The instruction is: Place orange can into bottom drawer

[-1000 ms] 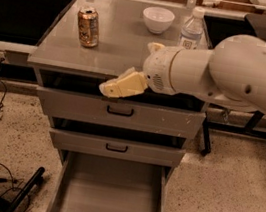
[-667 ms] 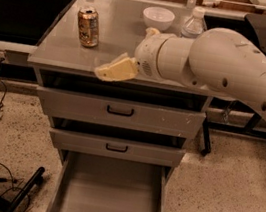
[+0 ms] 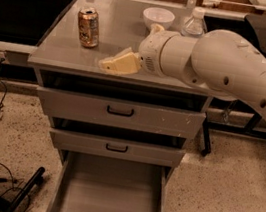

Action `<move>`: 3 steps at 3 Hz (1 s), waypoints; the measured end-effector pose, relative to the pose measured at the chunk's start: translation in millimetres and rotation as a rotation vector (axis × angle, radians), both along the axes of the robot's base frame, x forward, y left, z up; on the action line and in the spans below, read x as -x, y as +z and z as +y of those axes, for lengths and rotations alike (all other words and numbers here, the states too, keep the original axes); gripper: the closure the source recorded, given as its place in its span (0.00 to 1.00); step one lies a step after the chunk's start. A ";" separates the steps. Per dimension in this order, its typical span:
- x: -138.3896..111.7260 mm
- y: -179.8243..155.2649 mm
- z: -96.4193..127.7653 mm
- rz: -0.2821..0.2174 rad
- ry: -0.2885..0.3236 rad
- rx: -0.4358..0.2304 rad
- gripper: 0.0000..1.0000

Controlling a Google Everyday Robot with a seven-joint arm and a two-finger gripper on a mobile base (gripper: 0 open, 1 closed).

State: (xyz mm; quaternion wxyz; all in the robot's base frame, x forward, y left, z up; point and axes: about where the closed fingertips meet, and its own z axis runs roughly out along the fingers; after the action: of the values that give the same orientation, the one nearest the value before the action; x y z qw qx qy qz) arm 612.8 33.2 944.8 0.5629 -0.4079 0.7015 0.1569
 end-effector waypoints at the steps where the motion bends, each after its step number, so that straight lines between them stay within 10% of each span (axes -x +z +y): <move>1: -43.3 -0.8 23.8 -0.075 0.027 -0.077 0.00; 3: -129.8 -35.9 71.3 -0.045 -0.066 -0.160 0.00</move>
Offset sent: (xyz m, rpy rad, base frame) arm 0.1753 0.0646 -0.0557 0.1937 -0.0640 -0.0920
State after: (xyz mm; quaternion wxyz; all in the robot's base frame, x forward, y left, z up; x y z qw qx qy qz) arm 742.6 104.5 908.8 0.6142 -0.3418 0.6869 0.1845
